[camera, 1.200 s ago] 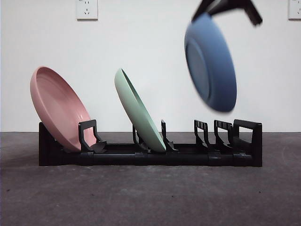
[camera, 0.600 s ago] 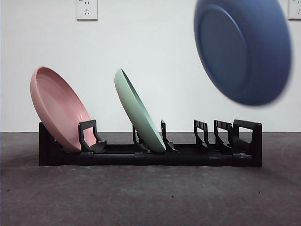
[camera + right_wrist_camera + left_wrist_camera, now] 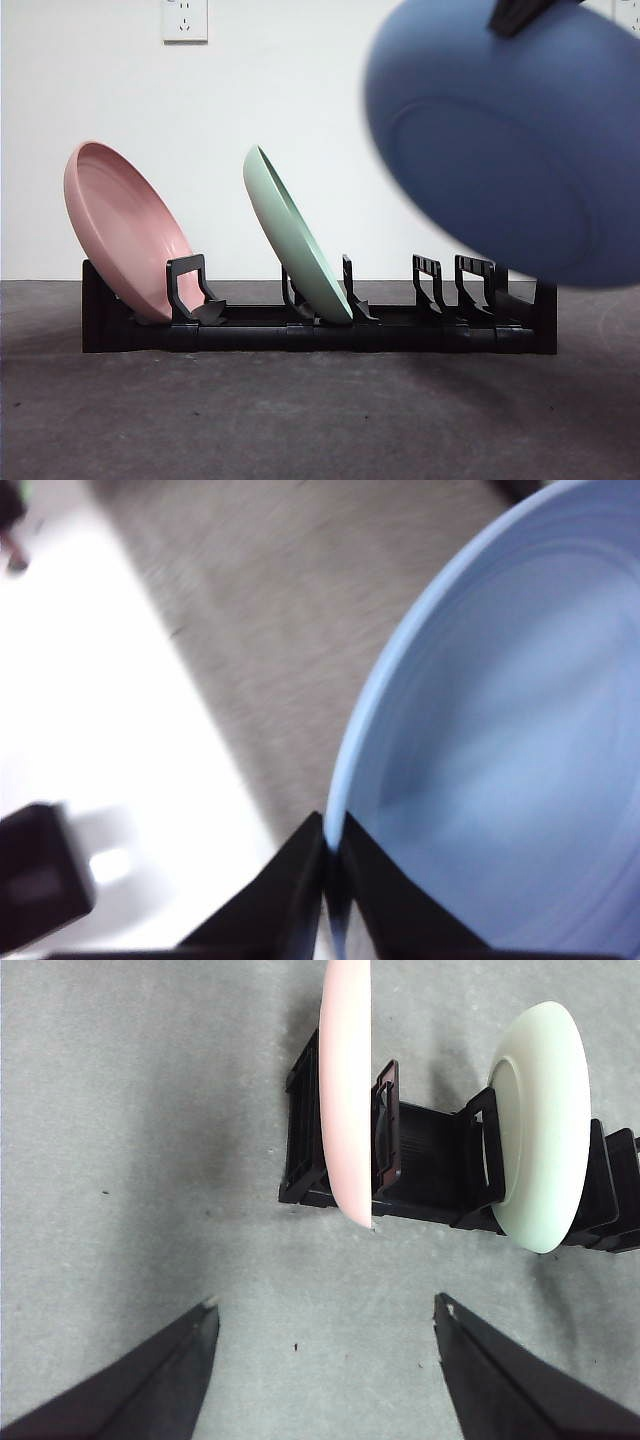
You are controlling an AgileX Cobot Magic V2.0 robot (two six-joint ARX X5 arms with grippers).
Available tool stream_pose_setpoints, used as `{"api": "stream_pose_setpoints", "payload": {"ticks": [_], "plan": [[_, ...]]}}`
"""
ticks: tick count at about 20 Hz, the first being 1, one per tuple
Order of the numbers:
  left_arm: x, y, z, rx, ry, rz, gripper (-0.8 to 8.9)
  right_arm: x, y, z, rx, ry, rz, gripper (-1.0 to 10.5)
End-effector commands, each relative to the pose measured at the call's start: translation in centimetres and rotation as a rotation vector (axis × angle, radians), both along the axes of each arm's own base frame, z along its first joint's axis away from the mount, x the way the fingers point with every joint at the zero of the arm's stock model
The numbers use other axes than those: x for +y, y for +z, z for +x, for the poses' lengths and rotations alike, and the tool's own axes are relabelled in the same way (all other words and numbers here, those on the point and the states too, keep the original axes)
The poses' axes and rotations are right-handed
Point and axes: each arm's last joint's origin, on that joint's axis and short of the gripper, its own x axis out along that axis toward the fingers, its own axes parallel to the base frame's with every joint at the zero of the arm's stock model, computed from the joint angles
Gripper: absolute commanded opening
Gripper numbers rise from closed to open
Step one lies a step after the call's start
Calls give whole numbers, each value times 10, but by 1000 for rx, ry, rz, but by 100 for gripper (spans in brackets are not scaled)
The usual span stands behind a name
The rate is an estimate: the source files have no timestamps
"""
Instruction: Place the plate
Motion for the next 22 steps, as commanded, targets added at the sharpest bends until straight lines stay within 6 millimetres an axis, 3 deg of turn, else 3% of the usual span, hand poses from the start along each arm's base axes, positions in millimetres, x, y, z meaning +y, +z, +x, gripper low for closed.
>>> {"api": "stream_pose_setpoints", "payload": {"ticks": [1,5,11,16,20,22], "plan": [[0,6,1,-25,-6,4,344,27,-12,-5,30,64,-31,8],[0,6,1,-25,-6,4,344,70,-40,-7,-2,114,-113,8],[0,6,1,-25,-6,4,344,105,-85,9,-78,102,-260,8],[0,6,1,-26,-9,7,344,122,-110,15,-73,115,-282,8],[0,6,1,-26,-9,7,344,127,-113,17,-79,117,-256,19],[0,6,1,-26,-9,7,344,128,-112,17,-77,120,-246,100]]}}
